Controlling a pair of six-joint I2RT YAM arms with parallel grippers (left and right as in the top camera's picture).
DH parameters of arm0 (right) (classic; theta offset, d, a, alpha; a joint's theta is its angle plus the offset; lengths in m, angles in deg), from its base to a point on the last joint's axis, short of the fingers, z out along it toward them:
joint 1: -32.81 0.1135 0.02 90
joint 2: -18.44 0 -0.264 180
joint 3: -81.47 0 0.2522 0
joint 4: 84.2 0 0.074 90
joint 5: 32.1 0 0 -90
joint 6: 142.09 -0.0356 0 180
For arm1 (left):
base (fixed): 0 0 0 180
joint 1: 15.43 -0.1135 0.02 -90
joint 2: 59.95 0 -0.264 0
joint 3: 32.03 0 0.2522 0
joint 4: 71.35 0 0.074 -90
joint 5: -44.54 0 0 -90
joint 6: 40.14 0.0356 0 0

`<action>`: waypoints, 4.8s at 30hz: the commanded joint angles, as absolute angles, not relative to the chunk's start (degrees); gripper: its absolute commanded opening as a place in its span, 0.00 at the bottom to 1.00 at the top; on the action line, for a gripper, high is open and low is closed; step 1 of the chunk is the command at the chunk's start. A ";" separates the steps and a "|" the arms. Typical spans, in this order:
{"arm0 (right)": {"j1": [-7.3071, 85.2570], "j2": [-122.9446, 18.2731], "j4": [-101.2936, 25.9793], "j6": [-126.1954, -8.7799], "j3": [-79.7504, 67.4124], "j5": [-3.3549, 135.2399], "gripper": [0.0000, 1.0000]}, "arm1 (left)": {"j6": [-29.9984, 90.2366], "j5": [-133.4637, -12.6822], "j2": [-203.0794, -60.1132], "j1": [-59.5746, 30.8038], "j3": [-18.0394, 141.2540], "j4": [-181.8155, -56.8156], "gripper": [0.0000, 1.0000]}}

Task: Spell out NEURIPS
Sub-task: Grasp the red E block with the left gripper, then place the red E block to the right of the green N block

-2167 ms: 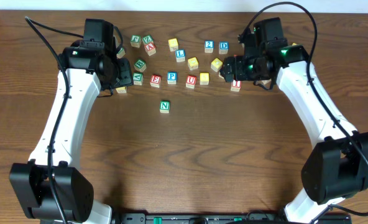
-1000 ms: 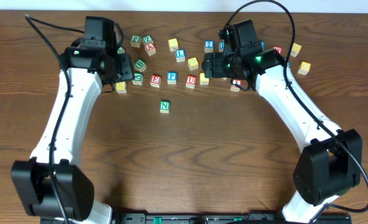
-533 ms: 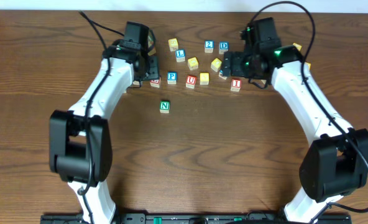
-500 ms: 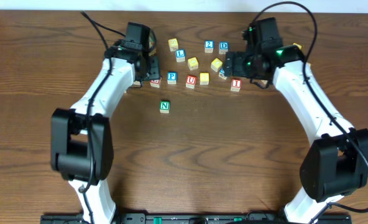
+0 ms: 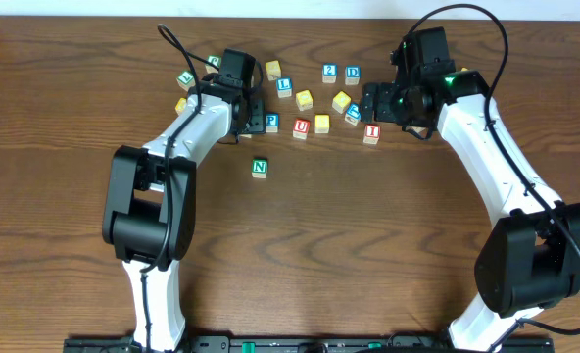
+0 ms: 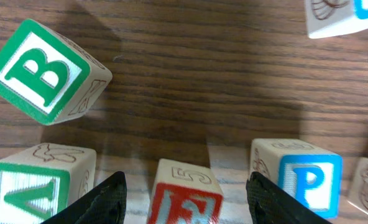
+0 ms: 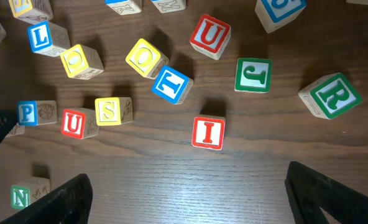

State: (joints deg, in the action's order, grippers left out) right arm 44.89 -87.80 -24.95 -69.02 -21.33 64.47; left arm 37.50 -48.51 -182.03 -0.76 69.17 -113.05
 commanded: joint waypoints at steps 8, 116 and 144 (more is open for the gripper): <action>44.36 -88.45 -24.77 -67.66 -21.04 64.18 0.95 | 37.32 -47.30 -183.32 -0.93 68.84 -112.64 0.52; 35.05 -88.45 -23.09 -68.71 -21.04 62.48 0.99 | 22.09 -42.39 -180.83 14.63 66.96 -127.65 0.33; 35.05 -88.45 -22.98 -68.71 -21.04 62.50 0.99 | 21.47 -42.41 -180.83 14.63 66.96 -127.89 0.42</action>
